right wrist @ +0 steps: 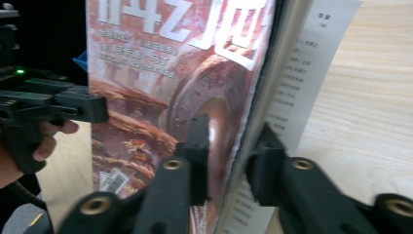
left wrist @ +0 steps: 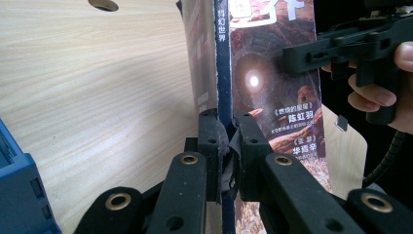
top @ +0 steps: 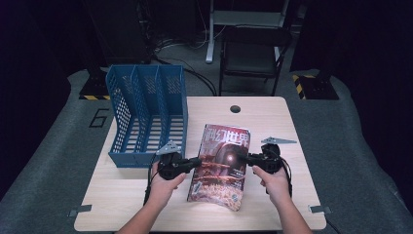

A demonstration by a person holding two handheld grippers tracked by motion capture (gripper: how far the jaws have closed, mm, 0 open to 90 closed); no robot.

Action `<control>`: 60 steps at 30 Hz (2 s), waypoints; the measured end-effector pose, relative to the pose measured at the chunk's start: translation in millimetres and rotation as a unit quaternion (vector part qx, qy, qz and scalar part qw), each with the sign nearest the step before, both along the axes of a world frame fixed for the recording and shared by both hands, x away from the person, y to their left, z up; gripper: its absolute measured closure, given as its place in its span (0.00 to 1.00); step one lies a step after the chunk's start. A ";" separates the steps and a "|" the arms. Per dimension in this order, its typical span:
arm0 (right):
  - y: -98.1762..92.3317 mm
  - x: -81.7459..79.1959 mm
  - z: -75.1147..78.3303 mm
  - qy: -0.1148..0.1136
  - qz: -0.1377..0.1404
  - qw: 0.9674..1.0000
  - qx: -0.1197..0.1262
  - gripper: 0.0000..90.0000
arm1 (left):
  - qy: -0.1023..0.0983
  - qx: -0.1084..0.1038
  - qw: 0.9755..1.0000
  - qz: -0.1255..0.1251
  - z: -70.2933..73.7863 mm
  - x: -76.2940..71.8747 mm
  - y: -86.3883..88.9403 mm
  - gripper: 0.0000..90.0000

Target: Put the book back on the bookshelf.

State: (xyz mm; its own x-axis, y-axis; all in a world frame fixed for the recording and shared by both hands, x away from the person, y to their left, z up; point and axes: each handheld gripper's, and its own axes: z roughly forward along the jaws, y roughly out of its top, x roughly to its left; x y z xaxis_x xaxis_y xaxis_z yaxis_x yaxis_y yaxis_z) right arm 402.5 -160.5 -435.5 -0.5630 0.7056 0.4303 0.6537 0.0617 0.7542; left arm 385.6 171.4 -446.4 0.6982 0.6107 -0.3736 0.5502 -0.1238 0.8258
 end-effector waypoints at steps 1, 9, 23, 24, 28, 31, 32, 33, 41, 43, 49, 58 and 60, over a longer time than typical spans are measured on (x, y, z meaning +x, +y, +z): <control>-0.1 -1.0 0.5 -0.003 0.001 1.000 -0.001 0.92 | 0.001 -0.002 1.000 0.003 -0.3 0.1 0.5 0.93; 3.0 -12.3 8.7 -0.091 0.021 0.995 -0.030 0.96 | -0.008 -0.012 1.000 0.010 1.3 -0.5 5.4 0.92; 8.7 -28.7 27.6 -0.155 0.043 0.987 -0.019 0.97 | -0.004 -0.021 1.000 0.013 1.4 5.7 5.6 0.85; 8.2 -29.3 28.4 -0.156 0.045 0.987 -0.018 0.97 | 0.000 -0.025 1.000 0.012 1.3 7.1 6.1 0.84; 4.4 -31.9 29.0 -0.162 0.056 0.985 -0.009 0.97 | 0.005 -0.035 0.999 0.013 4.2 11.1 6.9 0.80; 4.2 -34.7 29.2 -0.168 0.065 0.983 -0.012 0.97 | 0.006 -0.040 0.999 0.017 9.9 15.1 8.9 0.80; 4.7 -35.5 29.1 -0.171 0.067 0.983 -0.014 0.97 | 0.005 -0.038 0.999 0.017 11.5 16.9 9.5 0.80; 5.2 -36.2 29.1 -0.171 0.069 0.983 -0.015 0.97 | 0.006 -0.039 0.999 0.018 12.5 18.1 9.9 0.80; 7.9 -40.3 30.5 -0.184 0.085 0.979 -0.016 0.97 | 0.036 -0.053 0.998 0.020 10.5 33.1 9.6 0.79; 9.0 -41.0 30.3 -0.185 0.089 0.979 -0.020 0.97 | 0.036 -0.044 0.998 0.020 9.4 36.8 8.1 0.78; 9.0 -41.2 29.1 -0.185 0.088 0.979 -0.013 0.97 | 0.040 -0.043 0.998 0.025 10.0 46.2 5.0 0.84; 1.8 -35.6 27.3 -0.169 0.070 0.983 -0.005 0.96 | 0.019 -0.047 0.999 0.013 20.2 38.5 0.1 0.93; -0.6 -33.1 27.0 -0.153 0.063 0.986 0.005 0.95 | 0.015 -0.046 0.999 0.009 22.6 36.8 0.1 0.93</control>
State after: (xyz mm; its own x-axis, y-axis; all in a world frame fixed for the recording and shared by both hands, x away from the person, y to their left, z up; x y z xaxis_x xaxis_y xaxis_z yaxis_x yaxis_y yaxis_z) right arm 369.4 -161.1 -408.5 -0.7506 0.6186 0.2321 0.3823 0.1201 0.9162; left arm 422.4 171.4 -423.8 0.6752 0.5853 -0.4489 0.5762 -0.0385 0.8164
